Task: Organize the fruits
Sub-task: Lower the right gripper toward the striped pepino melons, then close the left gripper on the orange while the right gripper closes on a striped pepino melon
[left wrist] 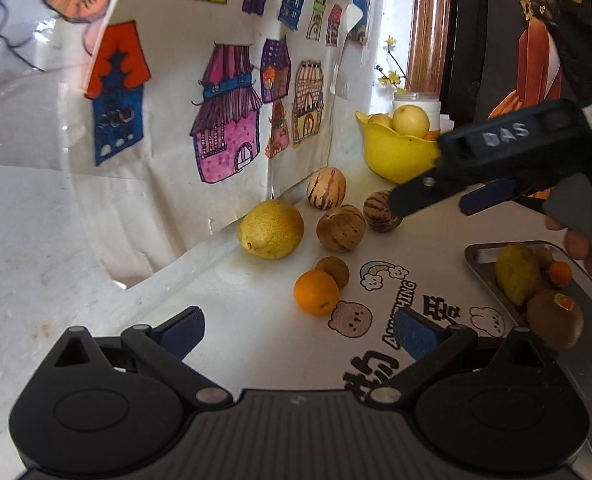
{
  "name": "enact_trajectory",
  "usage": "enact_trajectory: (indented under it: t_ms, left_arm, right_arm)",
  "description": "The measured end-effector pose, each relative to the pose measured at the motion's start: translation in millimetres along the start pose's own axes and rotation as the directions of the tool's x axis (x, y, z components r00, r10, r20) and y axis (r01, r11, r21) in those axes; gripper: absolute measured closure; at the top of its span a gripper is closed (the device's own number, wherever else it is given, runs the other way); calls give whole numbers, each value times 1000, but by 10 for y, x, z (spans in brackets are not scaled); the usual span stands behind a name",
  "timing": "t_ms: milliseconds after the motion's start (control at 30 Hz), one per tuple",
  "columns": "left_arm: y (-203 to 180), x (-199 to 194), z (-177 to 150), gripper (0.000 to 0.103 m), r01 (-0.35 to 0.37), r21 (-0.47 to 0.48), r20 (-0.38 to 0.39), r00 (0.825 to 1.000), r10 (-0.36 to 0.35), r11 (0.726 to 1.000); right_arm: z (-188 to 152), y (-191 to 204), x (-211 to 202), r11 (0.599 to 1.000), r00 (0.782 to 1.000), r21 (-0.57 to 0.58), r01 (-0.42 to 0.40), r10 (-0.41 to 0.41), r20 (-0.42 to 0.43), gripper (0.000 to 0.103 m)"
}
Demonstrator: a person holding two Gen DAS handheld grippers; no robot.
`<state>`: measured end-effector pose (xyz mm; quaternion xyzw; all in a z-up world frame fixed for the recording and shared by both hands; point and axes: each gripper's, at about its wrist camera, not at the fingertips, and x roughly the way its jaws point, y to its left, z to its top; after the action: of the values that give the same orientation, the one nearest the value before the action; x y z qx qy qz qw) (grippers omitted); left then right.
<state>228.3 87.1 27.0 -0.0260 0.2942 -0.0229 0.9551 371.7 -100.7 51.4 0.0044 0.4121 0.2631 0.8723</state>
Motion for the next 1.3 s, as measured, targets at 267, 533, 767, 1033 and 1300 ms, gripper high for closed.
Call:
enact_trajectory:
  t_ms: [267, 533, 767, 1033, 1300]
  left_arm:
    - [-64, 254, 65, 7, 11, 26, -4, 1000, -11, 1000]
    - [-110, 422, 108, 21, 26, 26, -16, 1000, -26, 999]
    - [-75, 520, 159, 37, 41, 6, -29, 999, -41, 999]
    - [-40, 582, 150, 64, 71, -11, -65, 995, -72, 997]
    - [-50, 569, 139, 67, 72, -8, -61, 996, -72, 997]
  right_arm:
    - [138, -121, 448, 994, 998, 108, -35, 39, -40, 11]
    - [188, -241, 698, 982, 995, 179, -63, 75, -59, 23]
    - [261, -302, 808, 976, 994, 204, -70, 85, -66, 36]
    - [288, -286, 868, 974, 993, 213, -82, 98, -65, 37]
    - [296, -221, 938, 971, 993, 224, -89, 105, -59, 47]
